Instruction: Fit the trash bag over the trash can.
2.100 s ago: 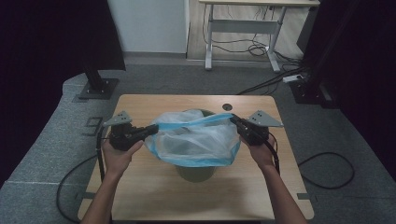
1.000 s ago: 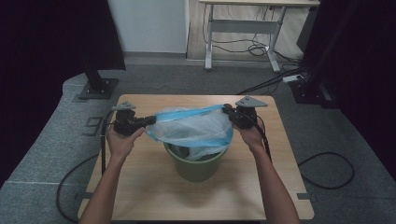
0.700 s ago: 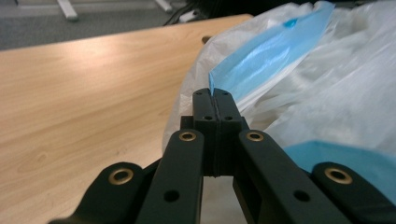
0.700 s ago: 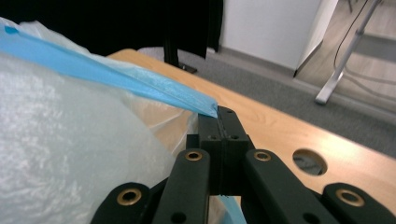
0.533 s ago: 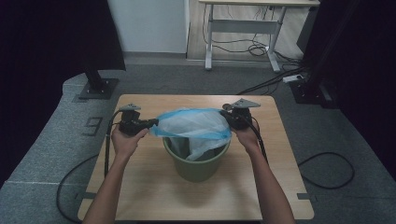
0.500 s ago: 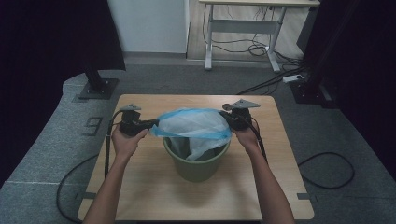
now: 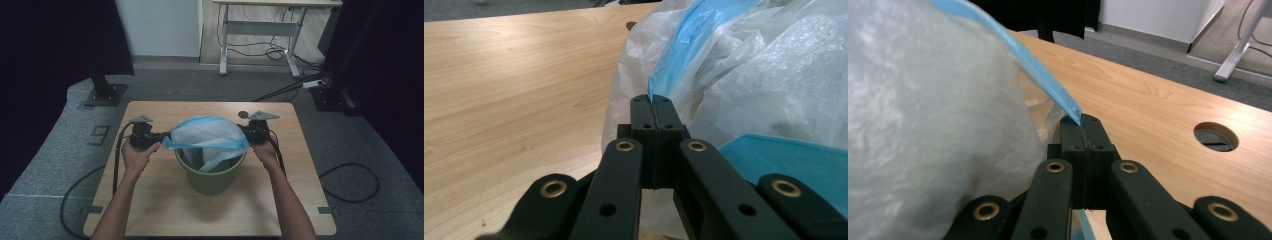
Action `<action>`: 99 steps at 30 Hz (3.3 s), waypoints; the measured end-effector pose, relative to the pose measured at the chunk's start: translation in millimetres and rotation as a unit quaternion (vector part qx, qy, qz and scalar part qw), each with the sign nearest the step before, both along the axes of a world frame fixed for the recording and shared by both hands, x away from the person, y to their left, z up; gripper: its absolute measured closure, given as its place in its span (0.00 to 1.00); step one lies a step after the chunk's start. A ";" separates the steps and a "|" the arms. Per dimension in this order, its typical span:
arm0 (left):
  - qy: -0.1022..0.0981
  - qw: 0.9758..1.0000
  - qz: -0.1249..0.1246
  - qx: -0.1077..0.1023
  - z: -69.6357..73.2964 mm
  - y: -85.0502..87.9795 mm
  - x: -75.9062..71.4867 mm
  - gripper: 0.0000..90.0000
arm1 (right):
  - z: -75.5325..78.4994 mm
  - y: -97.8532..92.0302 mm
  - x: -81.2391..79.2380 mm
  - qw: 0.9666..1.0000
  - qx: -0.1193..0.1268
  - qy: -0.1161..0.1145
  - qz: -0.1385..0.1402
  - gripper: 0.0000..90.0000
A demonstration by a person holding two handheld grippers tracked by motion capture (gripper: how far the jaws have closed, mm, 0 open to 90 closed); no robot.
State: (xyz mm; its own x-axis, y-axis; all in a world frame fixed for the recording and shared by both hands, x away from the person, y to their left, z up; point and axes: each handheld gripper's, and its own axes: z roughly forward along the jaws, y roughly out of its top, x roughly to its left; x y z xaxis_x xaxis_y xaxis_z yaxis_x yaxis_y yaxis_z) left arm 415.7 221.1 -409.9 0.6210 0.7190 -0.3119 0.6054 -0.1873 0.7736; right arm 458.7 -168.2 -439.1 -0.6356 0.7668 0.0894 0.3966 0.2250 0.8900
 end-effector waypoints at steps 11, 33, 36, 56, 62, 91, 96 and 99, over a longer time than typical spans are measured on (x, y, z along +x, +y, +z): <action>0.004 1.000 -0.001 -0.001 -1.3 0.3 -2.1 1.00 | 12.5 -16.5 -8.8 0.998 0.032 -0.005 -0.050 0.80; 0.002 1.000 0.003 0.002 2.6 -2.6 -7.6 1.00 | 60.6 -39.3 -117.6 0.991 0.085 -0.067 0.079 0.50; 0.001 1.000 0.003 0.002 4.0 -3.6 -8.5 1.00 | 60.9 -28.9 -119.5 0.993 0.077 -0.061 0.072 0.49; -0.005 1.000 -0.001 0.002 10.8 -9.7 -13.0 1.00 | 55.0 -5.8 -135.6 0.994 0.022 -0.102 0.019 0.98; -0.013 1.000 -0.004 0.001 13.7 -6.5 -19.3 1.00 | 48.2 -19.5 -166.5 0.991 0.071 -0.100 0.048 0.98; 0.004 1.000 -0.005 0.014 1.0 14.4 -38.8 1.00 | -12.8 3.1 -221.4 0.983 0.048 -0.068 0.166 0.99; 0.008 1.000 -0.007 0.017 -1.9 13.4 -39.4 1.00 | -31.2 1.6 -210.8 0.987 0.039 -0.051 0.149 0.99; 0.009 1.000 -0.008 0.017 -3.2 11.9 -38.9 1.00 | -41.0 -0.3 -202.8 0.989 0.030 -0.044 0.138 0.99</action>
State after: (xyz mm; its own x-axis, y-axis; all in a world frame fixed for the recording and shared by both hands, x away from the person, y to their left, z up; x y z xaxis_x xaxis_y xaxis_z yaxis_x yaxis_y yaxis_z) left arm 376.8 233.0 -413.1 0.6277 0.7187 -0.2991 0.6154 -0.2229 0.7561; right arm 255.8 -168.6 -480.1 -0.8269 0.5585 0.0654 0.2488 0.2590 0.9333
